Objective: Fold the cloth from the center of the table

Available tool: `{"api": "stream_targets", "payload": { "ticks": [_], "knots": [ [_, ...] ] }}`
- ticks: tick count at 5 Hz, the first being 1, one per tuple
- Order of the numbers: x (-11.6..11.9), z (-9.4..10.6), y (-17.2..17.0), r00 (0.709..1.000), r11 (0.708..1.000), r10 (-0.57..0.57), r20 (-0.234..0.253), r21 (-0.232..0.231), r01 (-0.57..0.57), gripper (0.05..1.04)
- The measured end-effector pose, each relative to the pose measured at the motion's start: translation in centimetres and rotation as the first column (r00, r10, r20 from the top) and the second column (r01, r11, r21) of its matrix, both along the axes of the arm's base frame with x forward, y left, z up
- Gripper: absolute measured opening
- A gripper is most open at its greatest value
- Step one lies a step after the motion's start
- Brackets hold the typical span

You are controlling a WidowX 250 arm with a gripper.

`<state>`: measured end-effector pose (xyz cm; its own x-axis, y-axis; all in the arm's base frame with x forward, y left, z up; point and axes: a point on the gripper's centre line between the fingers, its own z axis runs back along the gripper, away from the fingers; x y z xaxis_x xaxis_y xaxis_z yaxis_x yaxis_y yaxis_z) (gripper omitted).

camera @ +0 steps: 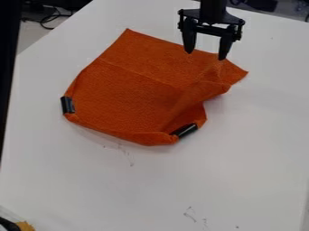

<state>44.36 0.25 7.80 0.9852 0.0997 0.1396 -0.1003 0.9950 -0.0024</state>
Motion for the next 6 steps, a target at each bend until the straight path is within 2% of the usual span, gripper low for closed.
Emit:
{"api": "stream_targets", "payload": {
  "ticks": [1,2,3,4,5,6],
  "knots": [
    [-0.5,-2.2,-0.1,0.998,1.000,0.003,-0.055,-0.005,-0.003,1.000],
    [-1.0,-3.0,0.2,0.997,1.000,0.020,-0.077,-0.021,-0.022,1.001],
    [-2.9,-4.0,2.3,0.989,0.995,0.099,-0.111,0.001,-0.099,1.001],
    [-6.1,-1.8,4.3,0.979,0.981,0.193,-0.063,0.041,-0.191,1.001],
    [-10.4,-0.4,7.1,0.951,0.947,0.310,-0.004,0.093,-0.308,1.001],
    [-10.8,1.5,8.0,0.949,0.942,0.311,0.058,0.118,-0.315,1.001]
  ]
}}
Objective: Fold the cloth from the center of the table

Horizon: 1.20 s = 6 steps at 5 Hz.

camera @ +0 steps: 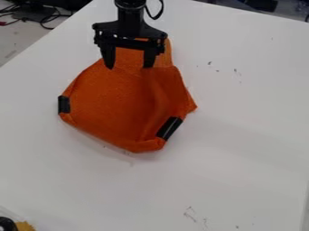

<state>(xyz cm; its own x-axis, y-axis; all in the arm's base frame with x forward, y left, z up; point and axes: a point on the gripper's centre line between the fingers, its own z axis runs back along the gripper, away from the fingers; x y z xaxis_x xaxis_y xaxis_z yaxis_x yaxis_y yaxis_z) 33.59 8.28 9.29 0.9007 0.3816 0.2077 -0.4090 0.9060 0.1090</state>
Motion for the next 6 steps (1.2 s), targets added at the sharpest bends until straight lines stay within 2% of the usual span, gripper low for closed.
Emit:
{"api": "stream_targets", "payload": {
  "ticks": [1,2,3,5,6],
  "knots": [
    [-0.5,-0.8,0.7,1.000,1.000,0.024,0.010,-0.019,-0.024,1.001],
    [-0.4,-0.9,2.2,0.998,0.999,0.045,0.043,-0.022,-0.045,1.001],
    [1.6,0.1,2.8,0.997,1.000,0.000,0.072,-0.019,0.001,1.001],
    [5.5,1.5,-0.7,0.988,0.993,-0.084,0.129,-0.076,0.095,1.001],
    [5.4,1.4,-0.8,0.991,0.994,-0.061,0.119,-0.085,0.072,1.001]
  ]
}}
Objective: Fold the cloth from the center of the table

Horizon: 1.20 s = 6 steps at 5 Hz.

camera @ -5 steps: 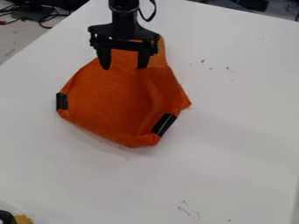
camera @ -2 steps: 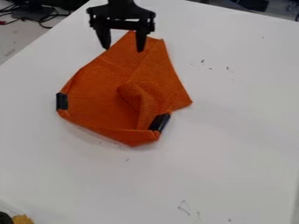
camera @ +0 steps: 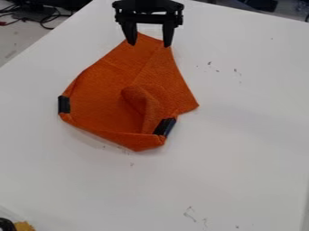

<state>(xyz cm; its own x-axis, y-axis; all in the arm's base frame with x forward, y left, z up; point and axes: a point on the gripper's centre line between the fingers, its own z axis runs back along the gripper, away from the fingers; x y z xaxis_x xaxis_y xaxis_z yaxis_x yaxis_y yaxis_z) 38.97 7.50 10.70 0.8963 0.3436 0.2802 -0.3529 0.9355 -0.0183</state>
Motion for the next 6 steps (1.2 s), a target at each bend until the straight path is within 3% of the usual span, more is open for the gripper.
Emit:
{"api": "stream_targets", "payload": {
  "ticks": [1,3,6],
  "knots": [
    [-2.0,-0.8,1.0,0.997,0.998,0.068,-0.036,0.008,-0.068,1.001],
    [-8.6,-0.7,3.3,0.976,0.977,0.211,-0.046,0.019,-0.210,1.001],
    [-10.3,-4.3,7.5,0.956,0.957,0.283,-0.076,-0.039,-0.286,1.001]
  ]
}}
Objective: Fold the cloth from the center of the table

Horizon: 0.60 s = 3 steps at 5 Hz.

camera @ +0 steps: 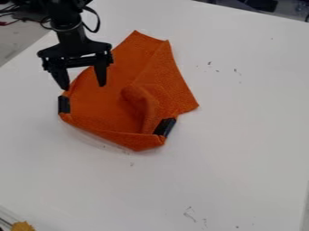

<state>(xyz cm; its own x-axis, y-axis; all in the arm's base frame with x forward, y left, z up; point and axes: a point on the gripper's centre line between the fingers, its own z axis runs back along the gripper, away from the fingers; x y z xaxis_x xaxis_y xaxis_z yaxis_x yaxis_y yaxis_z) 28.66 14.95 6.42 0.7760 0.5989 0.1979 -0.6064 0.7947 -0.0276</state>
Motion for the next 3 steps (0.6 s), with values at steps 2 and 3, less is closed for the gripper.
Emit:
{"api": "stream_targets", "payload": {
  "ticks": [2,3],
  "knots": [
    [-2.1,-1.4,2.1,0.999,0.999,0.040,-0.011,-0.015,-0.041,1.001],
    [-2.0,-3.9,1.8,0.999,0.997,0.018,-0.036,-0.071,-0.021,1.001]
  ]
}}
